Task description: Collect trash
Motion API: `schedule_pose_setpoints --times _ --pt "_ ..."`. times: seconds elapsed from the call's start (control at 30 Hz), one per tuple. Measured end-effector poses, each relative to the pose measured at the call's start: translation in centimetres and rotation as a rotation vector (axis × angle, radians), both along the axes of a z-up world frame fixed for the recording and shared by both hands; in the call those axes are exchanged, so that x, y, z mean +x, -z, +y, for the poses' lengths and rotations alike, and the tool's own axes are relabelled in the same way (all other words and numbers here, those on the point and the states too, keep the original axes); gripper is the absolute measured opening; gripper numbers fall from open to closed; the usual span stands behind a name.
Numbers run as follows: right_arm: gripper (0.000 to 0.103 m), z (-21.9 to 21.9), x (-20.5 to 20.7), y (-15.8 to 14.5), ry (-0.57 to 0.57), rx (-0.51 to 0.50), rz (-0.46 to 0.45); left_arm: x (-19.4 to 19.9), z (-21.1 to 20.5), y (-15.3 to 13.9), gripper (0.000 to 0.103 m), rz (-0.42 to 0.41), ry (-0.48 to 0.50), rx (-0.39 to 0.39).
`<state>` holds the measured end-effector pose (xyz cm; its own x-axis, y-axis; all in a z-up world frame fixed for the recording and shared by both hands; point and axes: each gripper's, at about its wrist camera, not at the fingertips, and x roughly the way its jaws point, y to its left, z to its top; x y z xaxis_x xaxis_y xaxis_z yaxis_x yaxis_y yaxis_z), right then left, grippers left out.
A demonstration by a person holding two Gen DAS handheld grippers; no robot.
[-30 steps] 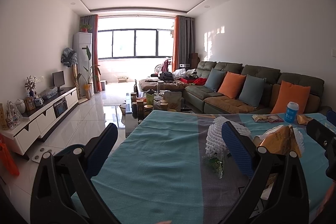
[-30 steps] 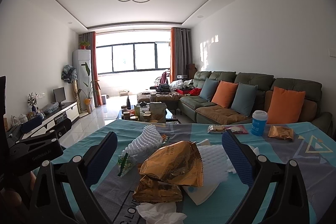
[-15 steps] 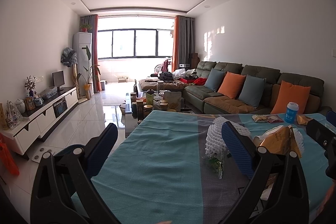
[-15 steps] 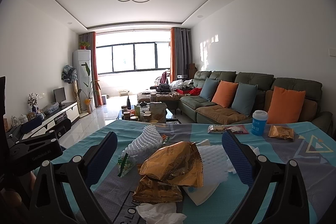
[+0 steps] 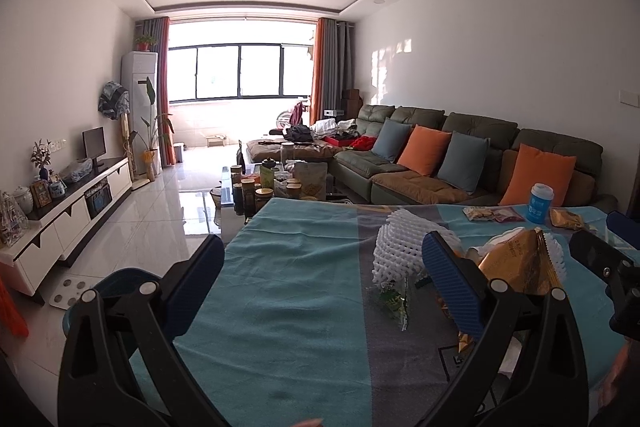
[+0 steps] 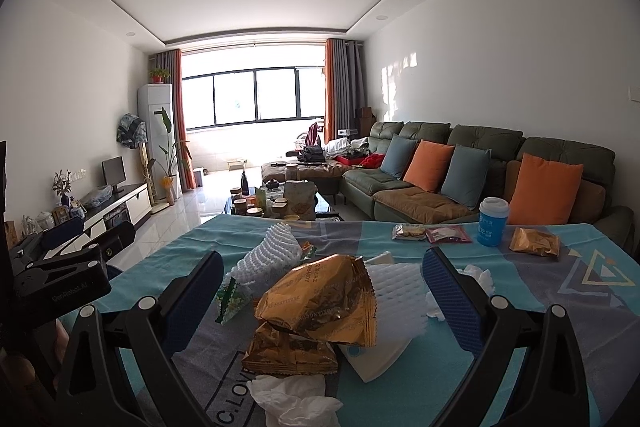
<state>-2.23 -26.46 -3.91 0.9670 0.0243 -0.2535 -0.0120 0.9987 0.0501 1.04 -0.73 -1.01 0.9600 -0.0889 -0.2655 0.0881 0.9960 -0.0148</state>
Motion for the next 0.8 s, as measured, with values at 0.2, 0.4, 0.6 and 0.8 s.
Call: schedule_pose_setpoints --times 0.2,0.4,0.6,0.8 --pt "0.096 -1.5 0.0 2.1 -0.073 0.020 0.150 1.0 -1.6 1.3 0.097 0.073 0.109 0.024" --pt "0.078 -2.3 -0.5 4.9 -0.177 0.067 0.317 1.6 -4.6 3.1 0.097 0.121 0.221 0.089" --pt "0.054 -1.3 -0.8 6.3 -0.271 0.071 0.397 4.3 -5.0 4.8 0.095 0.210 0.225 0.122" --pt "0.027 -0.3 -0.4 7.4 -0.319 0.080 0.446 8.3 -5.0 6.5 0.075 0.348 0.279 0.113"
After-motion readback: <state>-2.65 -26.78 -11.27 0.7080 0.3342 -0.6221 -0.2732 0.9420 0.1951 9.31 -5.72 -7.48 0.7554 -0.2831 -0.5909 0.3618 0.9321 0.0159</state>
